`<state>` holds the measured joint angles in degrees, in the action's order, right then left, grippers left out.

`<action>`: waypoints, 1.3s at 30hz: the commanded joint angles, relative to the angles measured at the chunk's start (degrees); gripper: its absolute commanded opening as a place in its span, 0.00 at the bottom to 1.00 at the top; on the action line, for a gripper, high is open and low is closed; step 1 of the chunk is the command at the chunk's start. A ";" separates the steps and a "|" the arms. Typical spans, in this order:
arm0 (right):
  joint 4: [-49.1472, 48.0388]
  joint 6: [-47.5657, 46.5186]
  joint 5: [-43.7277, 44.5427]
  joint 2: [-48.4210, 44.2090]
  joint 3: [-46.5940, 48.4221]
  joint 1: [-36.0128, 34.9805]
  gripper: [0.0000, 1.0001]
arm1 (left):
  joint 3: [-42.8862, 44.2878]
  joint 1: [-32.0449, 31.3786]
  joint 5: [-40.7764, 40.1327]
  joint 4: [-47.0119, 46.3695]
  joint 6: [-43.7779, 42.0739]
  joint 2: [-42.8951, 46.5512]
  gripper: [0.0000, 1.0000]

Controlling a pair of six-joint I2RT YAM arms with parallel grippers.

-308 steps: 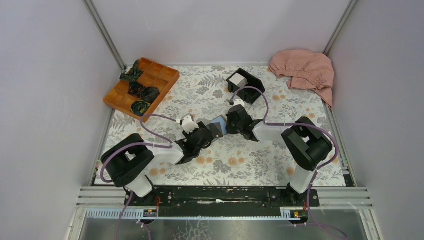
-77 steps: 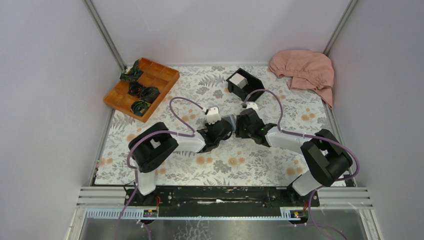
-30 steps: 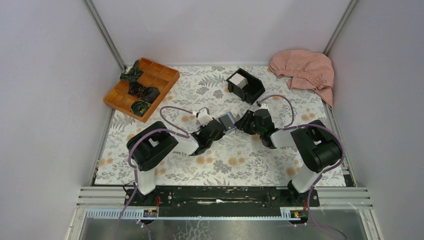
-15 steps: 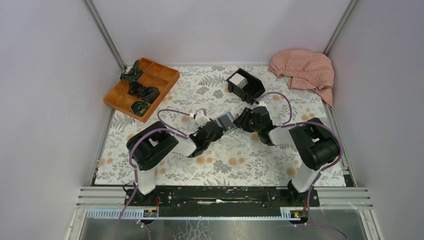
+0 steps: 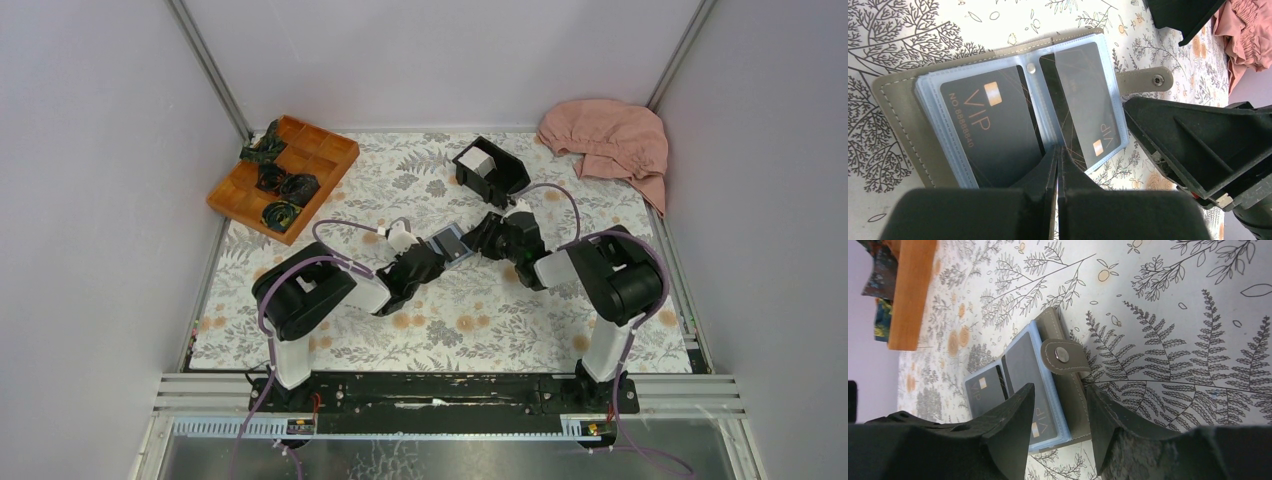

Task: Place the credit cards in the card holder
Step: Insert the credit card into the card holder.

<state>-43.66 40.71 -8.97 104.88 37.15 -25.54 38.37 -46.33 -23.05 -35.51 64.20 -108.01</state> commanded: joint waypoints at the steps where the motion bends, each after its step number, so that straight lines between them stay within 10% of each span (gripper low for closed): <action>1: 4.47 3.82 -9.55 5.75 -6.02 -0.87 0.51 | -5.28 1.58 0.44 24.50 -4.94 -6.76 0.00; 22: -19.25 14.55 -16.62 5.05 -15.75 -0.83 0.49 | -4.89 2.14 1.42 23.90 -6.53 -8.56 0.00; 39: -14.46 8.64 -0.83 -0.36 -14.95 -0.83 0.46 | -6.17 2.81 2.04 22.25 -7.08 -9.35 0.00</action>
<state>-65.08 53.25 -17.32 105.12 22.83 -26.33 37.60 -45.17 -21.96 -39.07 62.35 -109.21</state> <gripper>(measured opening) 0.470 0.009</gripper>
